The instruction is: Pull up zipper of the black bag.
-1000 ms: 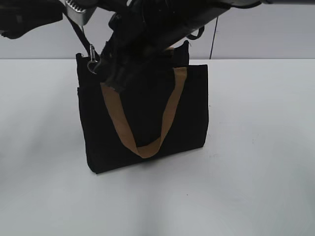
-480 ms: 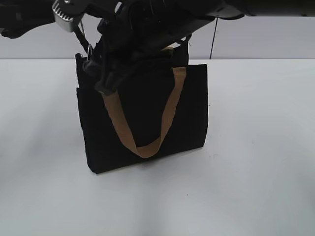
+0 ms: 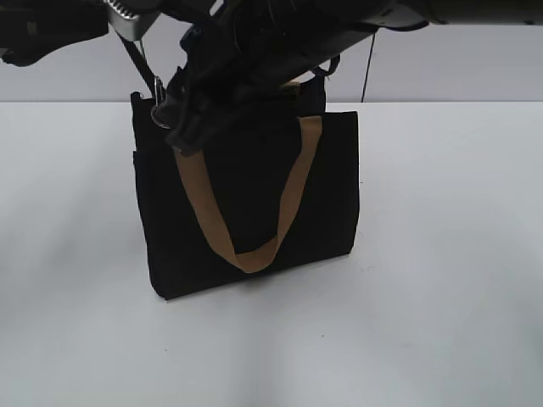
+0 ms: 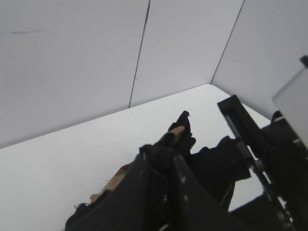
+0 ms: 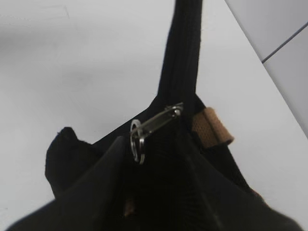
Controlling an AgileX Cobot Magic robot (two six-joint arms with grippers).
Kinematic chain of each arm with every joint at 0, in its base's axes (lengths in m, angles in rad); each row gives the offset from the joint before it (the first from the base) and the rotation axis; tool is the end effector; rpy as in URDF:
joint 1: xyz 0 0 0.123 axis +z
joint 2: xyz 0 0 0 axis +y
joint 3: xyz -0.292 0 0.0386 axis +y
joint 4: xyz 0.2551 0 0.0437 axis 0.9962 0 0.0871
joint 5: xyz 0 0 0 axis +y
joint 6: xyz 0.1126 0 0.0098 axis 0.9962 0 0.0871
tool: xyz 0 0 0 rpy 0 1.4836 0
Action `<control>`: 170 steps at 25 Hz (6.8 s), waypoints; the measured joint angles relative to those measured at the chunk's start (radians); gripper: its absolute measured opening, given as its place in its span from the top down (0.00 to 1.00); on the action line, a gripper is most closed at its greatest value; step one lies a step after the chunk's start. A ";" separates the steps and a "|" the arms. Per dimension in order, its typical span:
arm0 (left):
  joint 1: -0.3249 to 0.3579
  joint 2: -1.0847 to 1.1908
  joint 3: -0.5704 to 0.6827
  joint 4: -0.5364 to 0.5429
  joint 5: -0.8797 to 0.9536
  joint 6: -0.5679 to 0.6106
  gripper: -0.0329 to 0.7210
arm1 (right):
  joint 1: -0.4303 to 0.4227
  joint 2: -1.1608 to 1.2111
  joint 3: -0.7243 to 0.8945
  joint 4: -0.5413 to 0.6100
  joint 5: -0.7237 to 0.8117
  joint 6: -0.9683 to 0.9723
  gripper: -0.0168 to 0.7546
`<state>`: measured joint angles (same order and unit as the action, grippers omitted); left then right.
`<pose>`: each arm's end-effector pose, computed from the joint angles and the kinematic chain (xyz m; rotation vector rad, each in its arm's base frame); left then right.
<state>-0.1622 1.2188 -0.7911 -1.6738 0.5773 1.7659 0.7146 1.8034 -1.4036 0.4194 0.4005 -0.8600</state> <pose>0.2636 -0.1054 0.3187 0.6088 1.7358 -0.5902 0.3232 0.3042 0.2689 -1.3328 1.8259 0.3102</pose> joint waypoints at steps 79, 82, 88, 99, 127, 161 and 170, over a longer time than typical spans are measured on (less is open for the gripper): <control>0.000 -0.006 0.000 1.170 0.018 -0.682 0.92 | 0.000 -0.025 -0.001 -0.002 0.094 0.006 0.98; 0.000 -0.006 0.000 1.235 0.019 -0.730 0.92 | 0.000 -0.025 -0.001 0.000 0.093 0.006 0.98; 0.000 -0.006 0.000 1.266 0.018 -0.751 0.92 | -0.003 -0.025 -0.001 0.000 0.076 0.073 0.98; -0.001 -0.006 0.000 1.257 0.012 -0.753 0.93 | -0.105 -0.025 -0.001 0.015 0.090 0.137 0.98; 0.019 -0.006 0.000 1.271 0.015 -0.780 0.93 | -0.264 -0.025 -0.001 -0.130 0.158 0.133 0.98; 0.079 -0.006 0.000 1.170 0.017 -0.791 0.31 | -0.360 -0.030 -0.001 -0.180 0.200 0.133 0.55; 0.079 -0.006 0.000 1.156 -0.055 -0.791 0.30 | -0.361 -0.121 -0.001 -0.188 0.275 0.134 0.55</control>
<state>-0.0835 1.2129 -0.7911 -0.5175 0.5223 0.9752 0.3539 1.6826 -1.4047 0.2311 0.6750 -0.7260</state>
